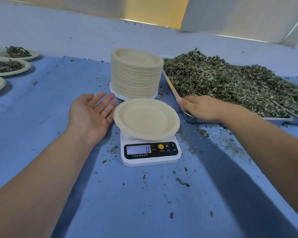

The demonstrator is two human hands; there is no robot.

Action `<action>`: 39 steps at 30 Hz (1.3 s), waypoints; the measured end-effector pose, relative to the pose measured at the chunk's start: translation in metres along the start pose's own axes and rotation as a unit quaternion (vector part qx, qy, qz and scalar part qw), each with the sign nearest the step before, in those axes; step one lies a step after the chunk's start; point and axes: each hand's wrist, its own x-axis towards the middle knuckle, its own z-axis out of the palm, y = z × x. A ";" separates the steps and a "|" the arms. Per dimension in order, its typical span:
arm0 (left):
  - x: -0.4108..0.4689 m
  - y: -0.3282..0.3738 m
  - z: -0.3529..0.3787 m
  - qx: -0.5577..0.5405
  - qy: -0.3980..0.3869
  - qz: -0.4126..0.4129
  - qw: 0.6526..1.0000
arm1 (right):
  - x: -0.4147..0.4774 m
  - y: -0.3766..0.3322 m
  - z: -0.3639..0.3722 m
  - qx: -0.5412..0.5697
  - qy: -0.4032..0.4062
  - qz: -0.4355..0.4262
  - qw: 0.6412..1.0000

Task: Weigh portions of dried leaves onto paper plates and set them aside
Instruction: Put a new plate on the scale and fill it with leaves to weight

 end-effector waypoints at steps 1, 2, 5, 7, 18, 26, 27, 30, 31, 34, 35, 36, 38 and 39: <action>0.000 0.000 0.000 0.000 -0.001 -0.001 1.000 | -0.004 0.004 0.002 0.001 0.044 0.009 0.999; -0.001 0.000 0.001 -0.001 -0.002 -0.001 1.000 | -0.007 0.007 0.005 0.009 0.076 0.025 0.997; -0.001 0.000 0.000 -0.002 -0.009 0.000 1.000 | -0.010 0.011 0.007 0.058 0.033 0.067 0.996; -0.001 0.000 0.000 -0.001 -0.014 0.000 1.000 | -0.009 0.011 0.005 0.093 -0.045 0.078 0.992; -0.002 0.000 0.000 -0.002 -0.020 0.001 1.000 | -0.010 -0.014 0.011 0.048 -0.061 0.047 0.996; -0.003 -0.001 0.000 -0.002 -0.021 0.004 1.000 | -0.014 -0.006 0.004 0.005 0.038 0.078 0.996; -0.003 -0.001 0.000 -0.001 -0.021 0.004 1.000 | -0.012 -0.004 0.003 -0.012 0.001 0.101 0.995; -0.003 -0.002 0.001 0.002 -0.020 0.003 1.000 | -0.009 -0.006 0.001 -0.023 -0.064 0.140 0.988; -0.003 -0.002 0.001 0.003 -0.020 0.003 1.000 | -0.008 -0.008 0.001 -0.021 -0.064 0.137 0.988; -0.003 -0.001 0.000 0.005 -0.020 0.002 1.000 | -0.003 -0.009 0.004 -0.023 -0.047 0.111 0.992; -0.003 -0.001 0.000 0.006 -0.020 0.001 1.000 | -0.001 -0.008 0.006 -0.020 -0.031 0.102 0.994; -0.003 -0.001 0.000 0.006 -0.020 0.001 1.000 | 0.000 -0.007 0.007 -0.017 -0.005 0.097 0.995; -0.002 -0.001 -0.001 0.008 -0.023 0.003 1.000 | 0.001 -0.005 0.008 -0.025 0.083 0.109 0.990; -0.003 -0.001 -0.001 0.008 -0.025 0.003 1.000 | 0.000 -0.004 0.007 -0.031 0.138 0.120 0.983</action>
